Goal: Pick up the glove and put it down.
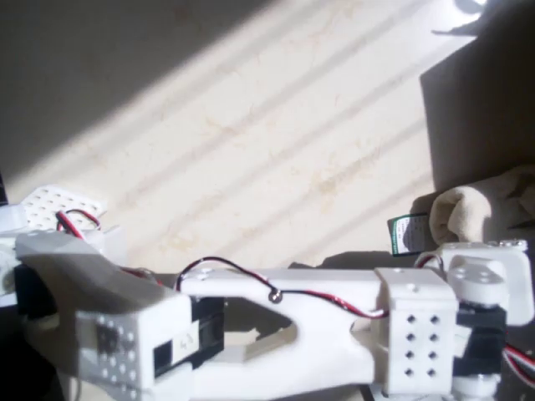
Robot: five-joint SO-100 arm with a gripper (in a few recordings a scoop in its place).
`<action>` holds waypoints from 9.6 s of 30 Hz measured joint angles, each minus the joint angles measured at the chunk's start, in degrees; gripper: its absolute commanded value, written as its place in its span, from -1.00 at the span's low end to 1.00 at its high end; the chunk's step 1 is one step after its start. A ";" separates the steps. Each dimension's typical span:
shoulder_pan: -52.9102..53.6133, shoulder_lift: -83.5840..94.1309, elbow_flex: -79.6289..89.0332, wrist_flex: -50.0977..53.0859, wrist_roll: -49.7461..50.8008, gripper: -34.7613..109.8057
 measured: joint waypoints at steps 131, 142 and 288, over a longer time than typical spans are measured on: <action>-20.13 26.98 33.40 -13.80 -0.18 -0.51; -20.13 63.63 70.31 -23.03 -0.18 -0.51; -20.13 146.16 141.42 0.18 -0.18 -0.52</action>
